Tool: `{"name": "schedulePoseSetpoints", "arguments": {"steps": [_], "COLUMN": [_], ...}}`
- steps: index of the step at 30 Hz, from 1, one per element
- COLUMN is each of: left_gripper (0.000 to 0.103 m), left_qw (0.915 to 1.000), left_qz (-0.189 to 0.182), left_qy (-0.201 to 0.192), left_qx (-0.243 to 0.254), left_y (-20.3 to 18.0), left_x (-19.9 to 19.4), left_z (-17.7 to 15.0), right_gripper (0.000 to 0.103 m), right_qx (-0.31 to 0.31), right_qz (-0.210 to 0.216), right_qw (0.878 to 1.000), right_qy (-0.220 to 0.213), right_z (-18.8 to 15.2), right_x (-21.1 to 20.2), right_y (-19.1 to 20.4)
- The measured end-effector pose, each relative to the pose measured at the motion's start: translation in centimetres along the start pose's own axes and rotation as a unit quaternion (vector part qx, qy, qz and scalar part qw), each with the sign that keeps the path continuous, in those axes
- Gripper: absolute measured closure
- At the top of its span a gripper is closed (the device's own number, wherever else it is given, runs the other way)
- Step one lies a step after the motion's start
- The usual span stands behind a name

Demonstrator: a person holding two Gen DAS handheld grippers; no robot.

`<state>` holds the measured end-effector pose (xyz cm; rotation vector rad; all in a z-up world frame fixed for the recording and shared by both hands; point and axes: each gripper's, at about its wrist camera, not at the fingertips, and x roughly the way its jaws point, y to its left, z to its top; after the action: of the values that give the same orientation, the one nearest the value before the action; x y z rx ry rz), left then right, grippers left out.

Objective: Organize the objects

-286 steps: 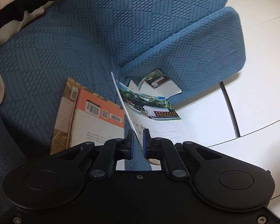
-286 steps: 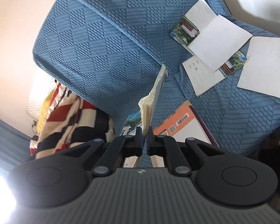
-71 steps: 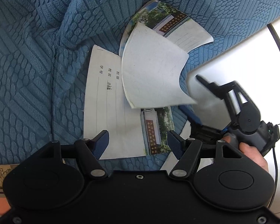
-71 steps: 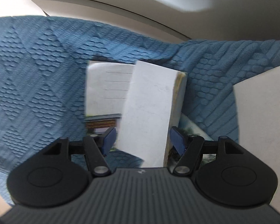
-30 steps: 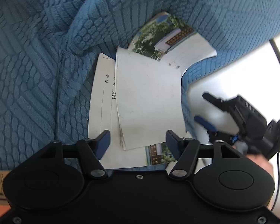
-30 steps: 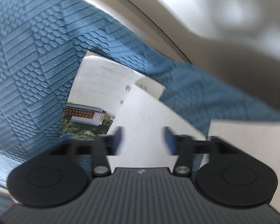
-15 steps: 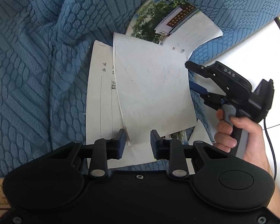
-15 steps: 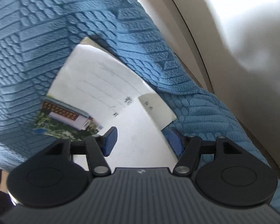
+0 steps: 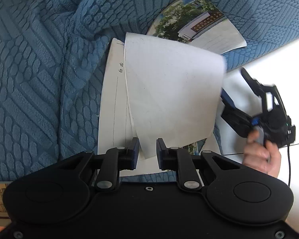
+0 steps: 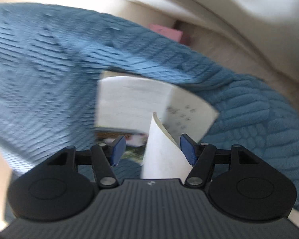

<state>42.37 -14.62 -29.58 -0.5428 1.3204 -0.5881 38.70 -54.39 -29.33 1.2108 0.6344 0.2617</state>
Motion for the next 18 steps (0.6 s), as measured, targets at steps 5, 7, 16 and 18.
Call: {"name": "schedulePoseSetpoints", "arguments": {"steps": [5,7,16,18], "left_gripper": [0.087,0.087,0.08,0.069], "left_qw": [1.0,1.0,0.9996,0.9987], "left_qz": [0.0,0.001,-0.013,-0.026], "left_qy": [0.0,-0.001,0.002,-0.005], "left_qx": [-0.004,-0.004,-0.026,-0.043], "left_y": [0.2,0.2,0.1,0.3], "left_x": [0.1,0.1,-0.6,-1.5], "left_z": [-0.1,-0.2,-0.5,-0.7], "right_gripper": [0.04,0.041,0.094,0.097], "right_qx": [-0.061,-0.096,-0.104,-0.089], "right_qz": [-0.046,-0.067,-0.084,-0.077], "right_qw": [0.99,0.98,0.98,0.984], "right_qy": [0.117,0.163,0.148,0.132], "right_z": [-2.3,-3.6,-4.6,-5.1], "right_x": [0.7,1.6,1.9,1.4], "right_y": [0.1,0.5,2.9,3.6]}}
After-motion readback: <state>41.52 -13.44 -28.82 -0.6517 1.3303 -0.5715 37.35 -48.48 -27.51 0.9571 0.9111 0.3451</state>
